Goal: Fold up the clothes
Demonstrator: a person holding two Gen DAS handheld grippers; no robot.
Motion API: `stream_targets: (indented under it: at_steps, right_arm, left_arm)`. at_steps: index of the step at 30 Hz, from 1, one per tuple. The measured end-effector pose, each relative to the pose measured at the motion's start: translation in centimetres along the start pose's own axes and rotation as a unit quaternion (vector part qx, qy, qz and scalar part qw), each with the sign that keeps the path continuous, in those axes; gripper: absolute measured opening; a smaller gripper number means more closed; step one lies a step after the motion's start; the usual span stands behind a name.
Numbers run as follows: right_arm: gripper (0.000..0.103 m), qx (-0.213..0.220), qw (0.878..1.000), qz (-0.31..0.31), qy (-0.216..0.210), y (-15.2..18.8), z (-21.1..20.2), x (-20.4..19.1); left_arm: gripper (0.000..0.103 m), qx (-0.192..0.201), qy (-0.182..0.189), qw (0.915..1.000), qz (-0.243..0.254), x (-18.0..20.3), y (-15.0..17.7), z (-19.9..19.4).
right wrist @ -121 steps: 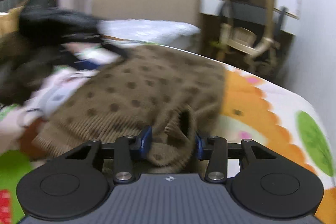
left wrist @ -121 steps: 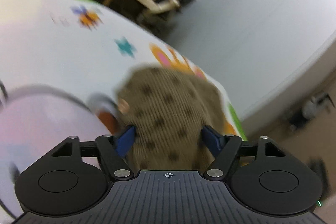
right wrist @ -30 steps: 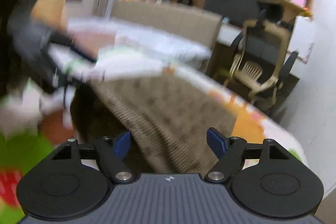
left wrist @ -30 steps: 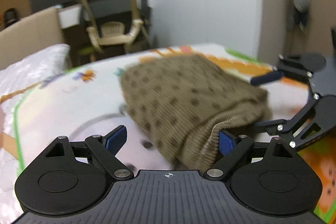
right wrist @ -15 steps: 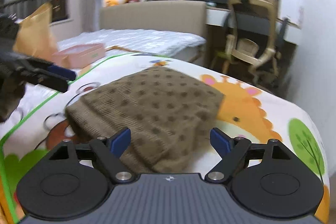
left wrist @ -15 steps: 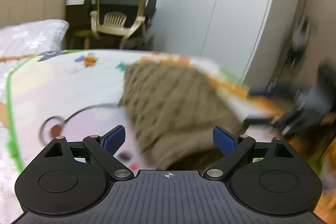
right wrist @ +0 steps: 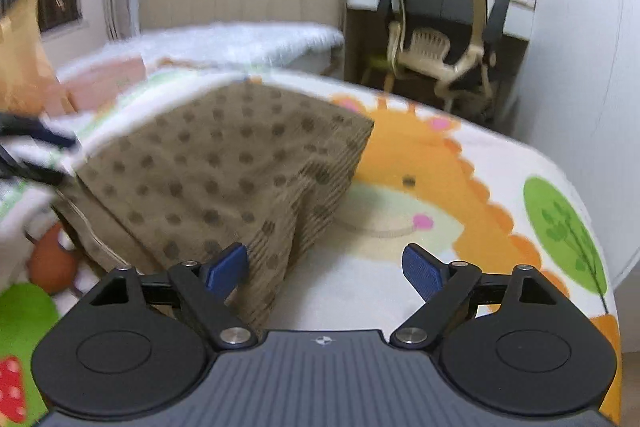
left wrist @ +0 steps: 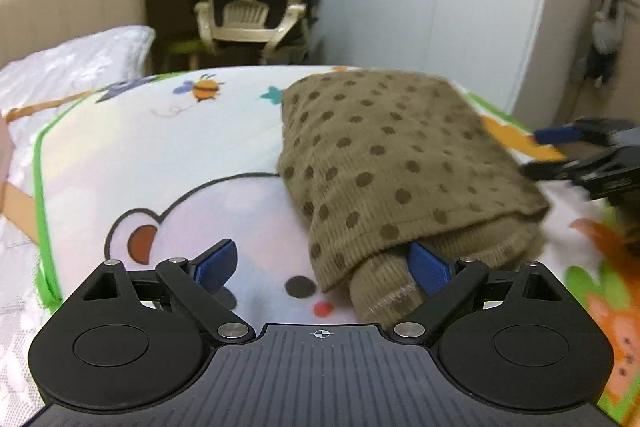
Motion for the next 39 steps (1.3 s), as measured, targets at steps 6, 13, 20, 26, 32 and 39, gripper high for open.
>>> stream_targets:
  at_steps: [6, 13, 20, 26, 32, 39]
  right_arm:
    - [0.086, -0.013, 1.0, -0.018, 0.01, 0.8, 0.2, -0.9]
    - [0.086, 0.064, 0.997, -0.035, -0.017, -3.5, -2.5, -2.0]
    - [0.086, 0.083, 0.986, 0.047, -0.137, -11.5, 2.8, -0.7]
    - [0.086, 0.018, 0.976, 0.098, -0.195, -11.7, 9.8, -2.2]
    - [0.089, -0.008, 0.988, -0.013, -0.157, -5.7, 6.7, -5.7]
    - [0.092, -0.056, 0.985, -0.101, -0.125, 0.4, 2.5, -6.4]
  left_arm:
    - [0.096, 0.062, 0.049, 0.9968, 0.011, 1.7, -2.1, -2.8]
    - [0.095, 0.093, 0.079, 0.9884, 0.09, 5.9, -1.2, -1.6]
    - [0.095, 0.08, 0.107, 0.9857, 0.103, 7.8, -1.7, 0.9]
    - [0.097, 0.038, 0.131, 0.9865, 0.09, 8.2, 1.0, 1.7]
    - [0.097, 0.016, 0.167, 0.9839, 0.063, 6.5, 1.7, -0.6]
    - [0.098, 0.014, 0.211, 0.9769, 0.026, 3.1, 1.2, -2.0]
Point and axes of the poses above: each gripper's, at about its wrist camera, not at the fingertips, and z roughly the way its jaws point, x to its right, y to its underside, the point moved 4 cm from there along z, roughly the way its jaws point, and after that the axes turned 14 degrees about -y, right-handed, at the moved point
